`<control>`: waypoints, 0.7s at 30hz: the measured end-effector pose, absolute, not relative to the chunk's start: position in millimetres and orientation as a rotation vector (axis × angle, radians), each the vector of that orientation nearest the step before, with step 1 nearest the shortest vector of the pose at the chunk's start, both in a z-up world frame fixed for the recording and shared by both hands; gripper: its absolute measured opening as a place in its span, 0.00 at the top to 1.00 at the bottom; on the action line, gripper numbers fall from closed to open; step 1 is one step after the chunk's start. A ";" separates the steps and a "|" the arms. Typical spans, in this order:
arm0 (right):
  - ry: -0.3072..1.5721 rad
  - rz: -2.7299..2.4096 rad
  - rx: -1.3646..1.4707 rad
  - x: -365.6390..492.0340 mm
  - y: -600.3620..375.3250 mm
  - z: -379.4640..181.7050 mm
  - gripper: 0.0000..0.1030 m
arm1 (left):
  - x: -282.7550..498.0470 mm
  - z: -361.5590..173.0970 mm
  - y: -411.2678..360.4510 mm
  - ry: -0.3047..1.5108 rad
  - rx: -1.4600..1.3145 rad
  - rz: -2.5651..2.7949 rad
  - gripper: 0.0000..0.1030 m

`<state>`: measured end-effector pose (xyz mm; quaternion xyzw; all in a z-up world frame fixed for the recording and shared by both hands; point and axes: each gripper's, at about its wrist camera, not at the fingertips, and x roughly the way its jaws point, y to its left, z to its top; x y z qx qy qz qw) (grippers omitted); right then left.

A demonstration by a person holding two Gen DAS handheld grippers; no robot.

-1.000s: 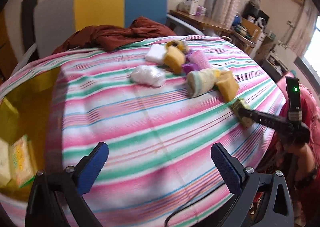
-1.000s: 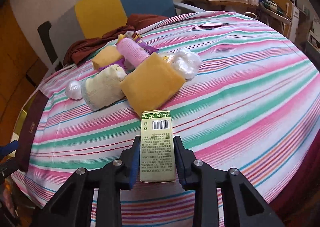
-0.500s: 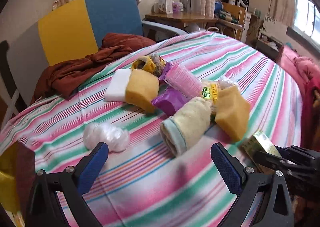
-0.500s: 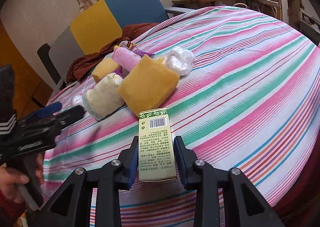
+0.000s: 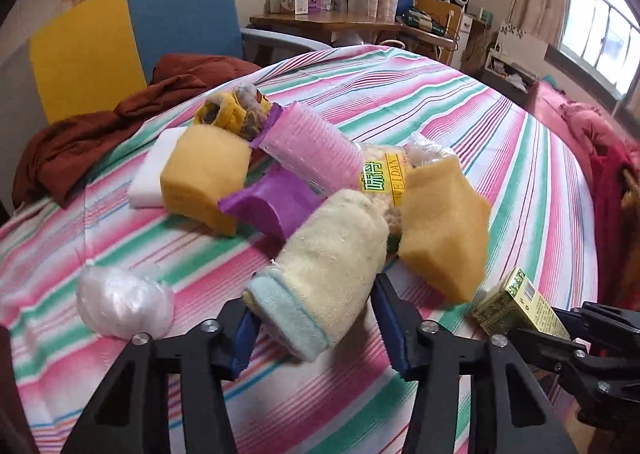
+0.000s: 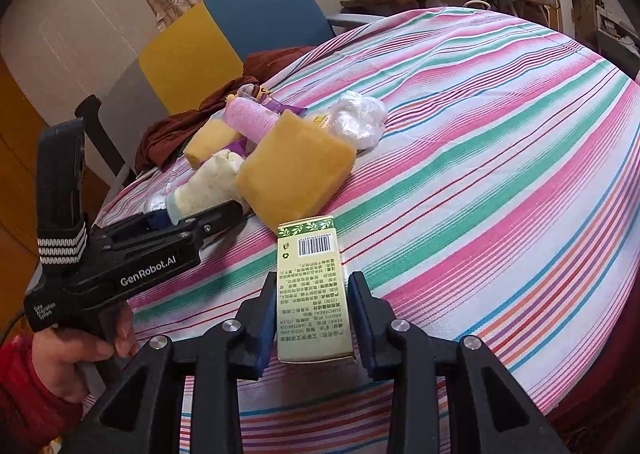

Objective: Organize objects
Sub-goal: 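Grasp the towel roll with the left tool while the right tool holds the green box, then carry the towel roll and green box to the gold tray and release both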

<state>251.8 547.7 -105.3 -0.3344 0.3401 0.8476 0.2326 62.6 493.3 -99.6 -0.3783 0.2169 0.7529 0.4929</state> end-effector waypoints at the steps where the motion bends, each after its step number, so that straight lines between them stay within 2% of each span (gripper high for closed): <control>1: 0.932 2.329 -0.919 251.5 547.7 -105.4 0.67 | 63.4 -101.3 491.3 0.516 -0.916 1.827 0.52; 21: 0.869 2.291 -0.957 249.3 537.2 -102.4 0.67 | 74.2 -105.5 430.7 0.392 -0.895 1.884 0.55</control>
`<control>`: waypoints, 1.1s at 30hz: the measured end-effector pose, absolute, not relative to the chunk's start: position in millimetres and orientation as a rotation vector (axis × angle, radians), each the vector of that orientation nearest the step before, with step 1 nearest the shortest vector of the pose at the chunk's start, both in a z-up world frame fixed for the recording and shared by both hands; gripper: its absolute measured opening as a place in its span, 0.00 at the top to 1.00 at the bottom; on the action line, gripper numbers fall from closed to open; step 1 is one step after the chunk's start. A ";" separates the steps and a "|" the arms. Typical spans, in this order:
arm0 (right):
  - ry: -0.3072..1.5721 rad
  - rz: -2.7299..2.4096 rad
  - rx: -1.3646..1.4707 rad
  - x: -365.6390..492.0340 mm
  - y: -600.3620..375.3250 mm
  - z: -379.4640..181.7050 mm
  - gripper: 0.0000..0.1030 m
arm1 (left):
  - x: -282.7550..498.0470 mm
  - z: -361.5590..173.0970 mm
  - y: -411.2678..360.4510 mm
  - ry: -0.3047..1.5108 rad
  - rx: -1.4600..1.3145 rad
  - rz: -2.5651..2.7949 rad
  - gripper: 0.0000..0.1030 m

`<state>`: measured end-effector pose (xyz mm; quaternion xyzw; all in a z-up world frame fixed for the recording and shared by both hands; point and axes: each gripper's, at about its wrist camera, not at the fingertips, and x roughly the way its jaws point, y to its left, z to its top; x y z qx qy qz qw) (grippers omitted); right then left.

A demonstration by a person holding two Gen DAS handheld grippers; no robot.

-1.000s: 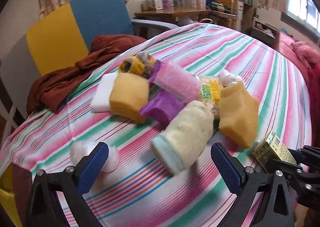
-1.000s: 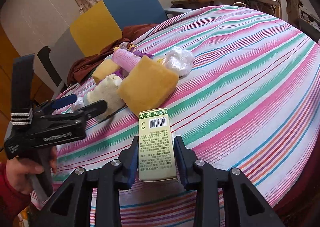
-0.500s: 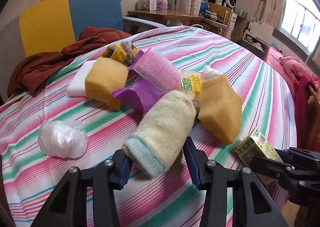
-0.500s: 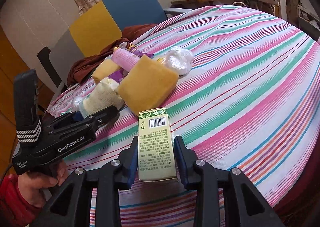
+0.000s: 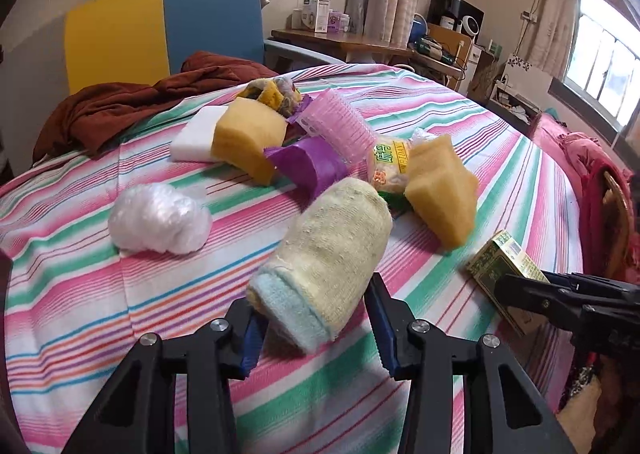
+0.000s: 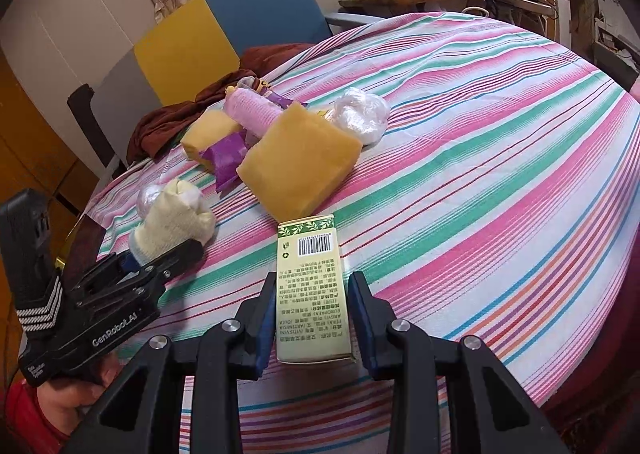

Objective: Organize objects
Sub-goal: 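Carry the towel roll and green box to the gold tray and release both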

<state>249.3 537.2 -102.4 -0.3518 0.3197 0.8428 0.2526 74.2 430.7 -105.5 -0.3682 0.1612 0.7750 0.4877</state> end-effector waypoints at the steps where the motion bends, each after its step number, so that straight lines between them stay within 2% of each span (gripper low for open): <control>1: 0.867 2.286 -0.964 249.0 536.0 -101.6 0.67 | 75.4 -105.5 426.9 0.385 -0.895 1.884 0.55; 11: 0.877 2.318 -1.014 243.4 501.8 -84.8 0.69 | 80.6 -94.1 380.6 0.314 -0.921 1.869 0.56; 20: 0.843 2.453 -1.051 212.5 445.6 -63.5 0.69 | 80.1 -66.7 304.4 0.089 -0.948 1.889 0.56; 33: 0.797 2.674 -1.235 145.1 342.3 -51.1 0.69 | 51.0 -33.0 190.4 -0.135 -0.954 2.090 0.56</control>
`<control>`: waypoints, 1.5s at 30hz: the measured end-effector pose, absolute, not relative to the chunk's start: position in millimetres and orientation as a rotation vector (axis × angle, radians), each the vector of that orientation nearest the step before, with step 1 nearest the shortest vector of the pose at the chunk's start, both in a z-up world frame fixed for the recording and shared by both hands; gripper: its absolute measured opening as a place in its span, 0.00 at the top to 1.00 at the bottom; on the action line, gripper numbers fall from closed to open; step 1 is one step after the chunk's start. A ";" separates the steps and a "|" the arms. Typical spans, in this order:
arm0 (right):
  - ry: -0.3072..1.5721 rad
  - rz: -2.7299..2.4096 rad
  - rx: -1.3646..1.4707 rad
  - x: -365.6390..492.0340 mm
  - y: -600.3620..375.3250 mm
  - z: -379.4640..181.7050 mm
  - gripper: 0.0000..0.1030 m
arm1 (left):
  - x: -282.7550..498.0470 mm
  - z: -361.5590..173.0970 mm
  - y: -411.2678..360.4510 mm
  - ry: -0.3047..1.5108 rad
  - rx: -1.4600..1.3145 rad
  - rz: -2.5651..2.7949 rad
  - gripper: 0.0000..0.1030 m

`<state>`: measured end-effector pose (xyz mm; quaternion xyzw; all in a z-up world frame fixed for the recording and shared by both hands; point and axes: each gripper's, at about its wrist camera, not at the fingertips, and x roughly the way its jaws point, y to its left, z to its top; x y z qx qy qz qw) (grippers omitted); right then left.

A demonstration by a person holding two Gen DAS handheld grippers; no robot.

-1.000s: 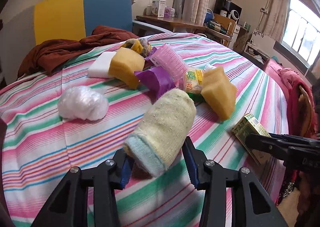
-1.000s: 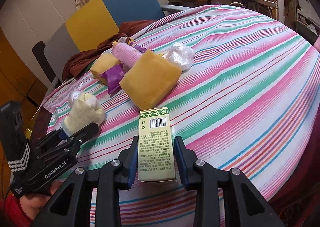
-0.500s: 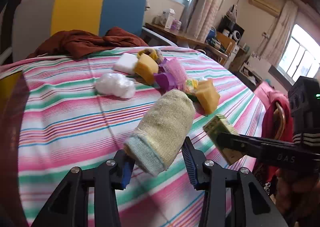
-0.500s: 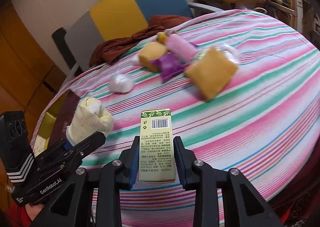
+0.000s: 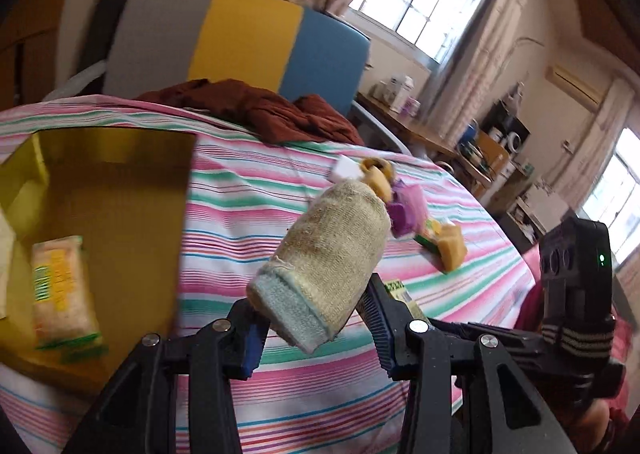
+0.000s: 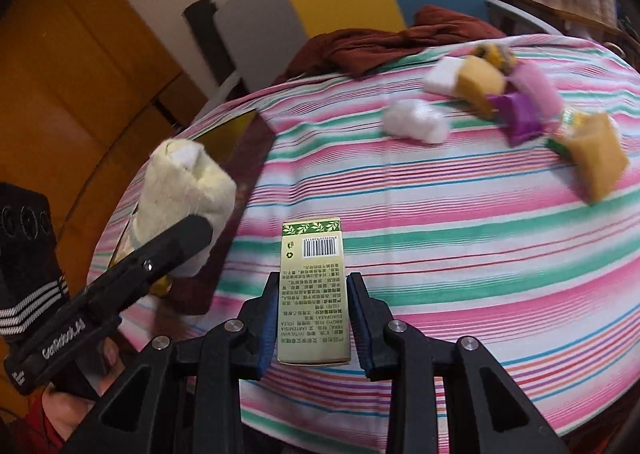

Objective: Organize objects
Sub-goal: 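Carry the towel roll and green box to the gold tray and release both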

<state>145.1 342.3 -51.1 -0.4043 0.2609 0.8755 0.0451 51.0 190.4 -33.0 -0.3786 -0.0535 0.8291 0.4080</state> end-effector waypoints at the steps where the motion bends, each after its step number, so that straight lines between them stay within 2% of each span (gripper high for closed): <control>1: 0.787 2.692 -1.246 141.2 334.5 -49.3 0.69 | 49.5 -33.5 182.0 -0.153 -0.959 2.102 0.56; 7: 0.759 2.790 -1.275 120.8 300.5 -33.5 0.69 | 34.7 -31.8 131.2 -0.249 -0.978 2.202 0.56; 17: 0.581 2.934 -1.335 72.4 245.4 -14.0 0.69 | -5.5 -36.9 54.7 -0.343 -1.021 2.405 0.56; 30: 0.530 2.893 -1.371 25.4 212.9 -28.9 0.68 | -40.5 -64.2 34.5 -0.269 -1.205 2.491 0.56; 36: 0.556 2.865 -1.349 34.2 219.1 -31.2 0.58 | -40.9 -70.3 34.4 -0.244 -1.243 2.521 0.55; 42: 0.605 2.864 -1.336 39.6 225.3 -31.7 0.58 | -32.4 -60.4 28.8 -0.316 -1.204 2.552 0.39; 45: 0.620 2.868 -1.321 44.0 227.8 -30.6 0.58 | -23.9 -49.0 26.9 -0.328 -1.135 2.609 0.24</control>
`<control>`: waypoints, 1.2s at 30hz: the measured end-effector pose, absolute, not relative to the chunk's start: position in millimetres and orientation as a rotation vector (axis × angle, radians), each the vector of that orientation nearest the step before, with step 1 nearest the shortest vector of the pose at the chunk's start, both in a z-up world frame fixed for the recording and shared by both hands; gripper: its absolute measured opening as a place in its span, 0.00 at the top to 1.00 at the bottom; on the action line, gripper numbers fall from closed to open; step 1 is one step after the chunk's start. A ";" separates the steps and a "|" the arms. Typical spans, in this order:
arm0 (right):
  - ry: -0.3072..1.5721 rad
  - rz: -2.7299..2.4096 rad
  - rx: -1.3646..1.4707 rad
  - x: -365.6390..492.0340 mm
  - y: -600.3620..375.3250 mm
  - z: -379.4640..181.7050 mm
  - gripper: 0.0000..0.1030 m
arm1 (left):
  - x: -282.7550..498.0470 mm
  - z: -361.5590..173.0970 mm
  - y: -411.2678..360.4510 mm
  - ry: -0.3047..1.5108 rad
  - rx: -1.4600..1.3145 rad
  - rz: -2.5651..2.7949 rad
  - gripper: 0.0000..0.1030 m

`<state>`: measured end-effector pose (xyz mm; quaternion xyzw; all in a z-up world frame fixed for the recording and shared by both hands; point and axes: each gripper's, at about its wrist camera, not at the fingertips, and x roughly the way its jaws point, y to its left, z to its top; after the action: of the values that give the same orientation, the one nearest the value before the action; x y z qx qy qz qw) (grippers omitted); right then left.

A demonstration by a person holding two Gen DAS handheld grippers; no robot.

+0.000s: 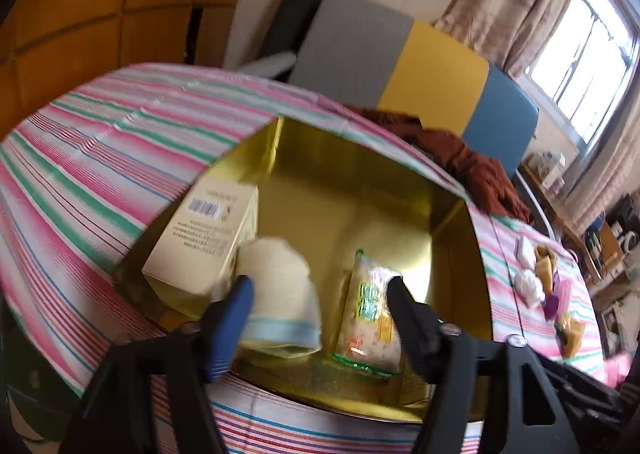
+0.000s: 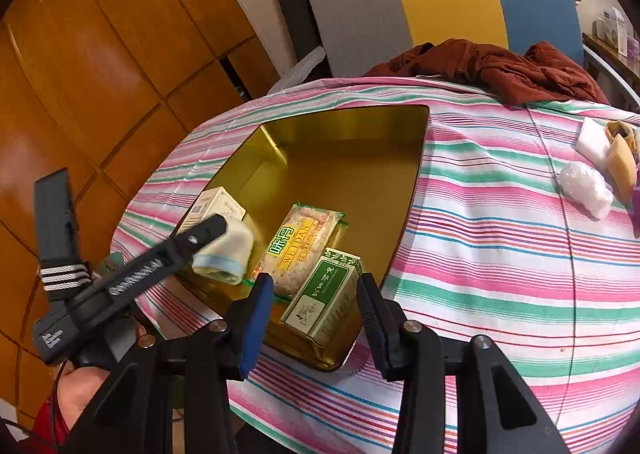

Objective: Organize objects
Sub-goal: 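Carry the towel roll and green box to the gold tray and release both, then move both tools back toward the remaining items on the cloth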

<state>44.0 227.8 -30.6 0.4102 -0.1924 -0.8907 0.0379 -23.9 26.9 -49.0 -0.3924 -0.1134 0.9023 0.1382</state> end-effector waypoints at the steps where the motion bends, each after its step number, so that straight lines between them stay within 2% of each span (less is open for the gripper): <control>1: -0.596 -2.733 1.257 45.0 228.8 -30.3 0.58 | -22.4 -45.8 26.1 -0.334 -1.118 2.625 0.20; 6: -0.621 -2.735 1.241 50.6 232.4 -28.9 0.58 | -15.7 -35.1 29.5 -0.333 -1.075 2.659 0.11; 15: -0.636 -2.770 1.211 58.0 242.9 -24.2 0.58 | -7.6 -36.1 40.3 -0.363 -1.133 2.624 0.04; 19: -0.664 -2.795 1.210 61.3 254.5 -22.9 0.58 | -1.8 -35.6 52.1 -0.318 -1.128 2.613 0.01; 36: -0.806 -2.946 1.213 90.9 327.7 -24.2 0.58 | 25.1 -21.5 126.7 -0.121 -1.059 2.487 0.00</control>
<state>90.9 327.7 -24.2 0.3680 -0.2448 -0.8941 -0.0722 25.1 126.7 -21.5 -0.3822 -0.0438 0.8973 0.2163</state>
